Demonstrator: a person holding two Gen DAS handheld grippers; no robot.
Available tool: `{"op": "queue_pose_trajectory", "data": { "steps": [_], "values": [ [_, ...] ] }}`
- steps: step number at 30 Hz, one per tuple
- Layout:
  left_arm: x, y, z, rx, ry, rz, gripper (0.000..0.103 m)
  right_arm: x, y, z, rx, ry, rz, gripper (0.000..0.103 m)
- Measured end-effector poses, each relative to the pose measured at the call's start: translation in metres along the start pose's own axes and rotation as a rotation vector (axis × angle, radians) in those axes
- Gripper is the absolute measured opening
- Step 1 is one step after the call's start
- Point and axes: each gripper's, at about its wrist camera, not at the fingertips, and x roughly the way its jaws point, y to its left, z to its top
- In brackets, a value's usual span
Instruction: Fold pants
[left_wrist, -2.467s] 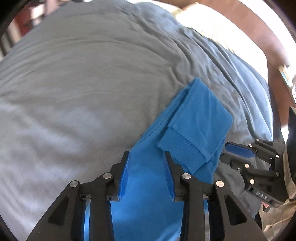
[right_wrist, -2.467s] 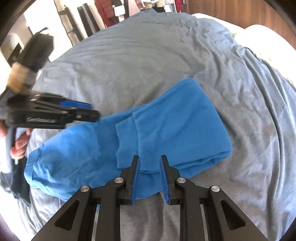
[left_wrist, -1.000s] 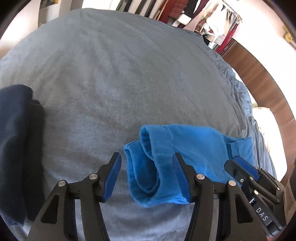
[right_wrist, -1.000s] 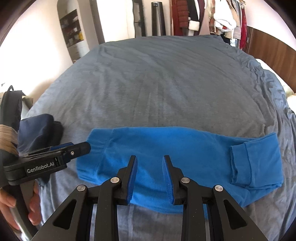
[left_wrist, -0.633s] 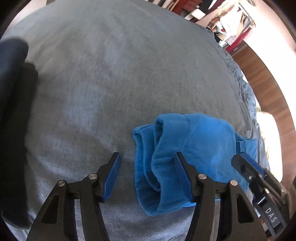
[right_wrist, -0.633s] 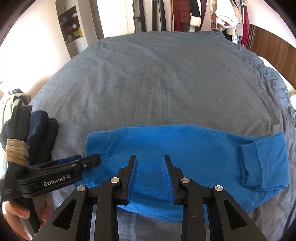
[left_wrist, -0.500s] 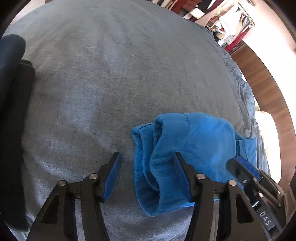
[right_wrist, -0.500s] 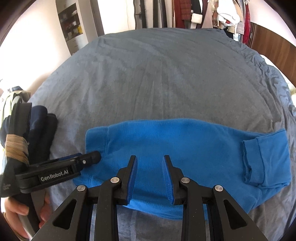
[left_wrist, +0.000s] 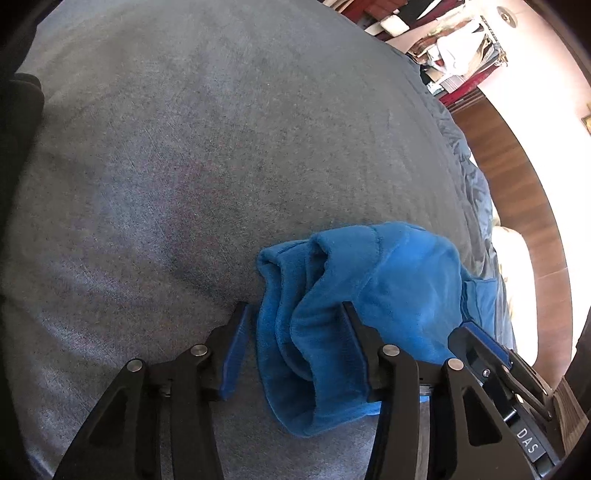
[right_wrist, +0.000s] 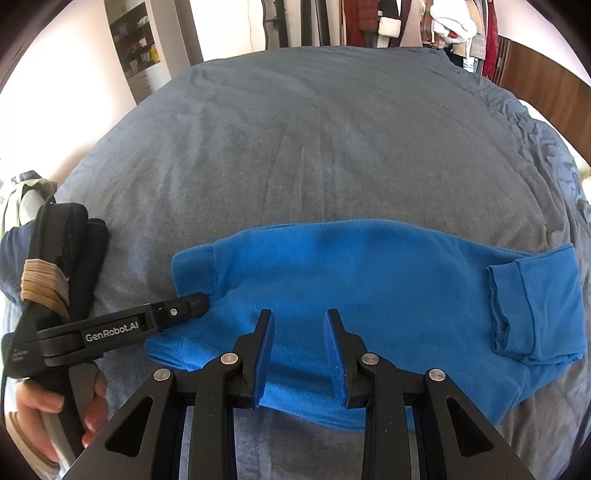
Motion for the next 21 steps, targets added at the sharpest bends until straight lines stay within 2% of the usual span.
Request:
{"op": "queue_pose_trajectory", "data": {
  "steps": [3,5,7,9,13,21],
  "values": [
    [-0.001,-0.003,0.0,0.005,0.01,0.001,0.041,-0.001,0.0,-0.001,0.002,-0.001,0.001,0.029],
    [-0.002,-0.004,0.002,-0.001,0.019,-0.003,0.034,-0.002,-0.001,-0.002,0.003,0.0,-0.001,0.029],
    [-0.008,-0.005,0.003,-0.024,0.026,-0.023,0.023,-0.001,-0.001,-0.003,0.008,0.005,0.001,0.029],
    [-0.018,-0.01,0.005,-0.012,0.022,-0.021,0.019,-0.002,-0.001,-0.003,0.013,0.006,0.004,0.029],
    [-0.036,-0.029,0.002,0.058,-0.002,-0.012,0.016,-0.009,0.0,-0.002,0.017,-0.018,0.019,0.029],
    [-0.061,-0.055,0.007,0.121,-0.041,-0.017,0.012,-0.024,-0.001,0.001,0.01,-0.05,0.041,0.029]
  ]
}}
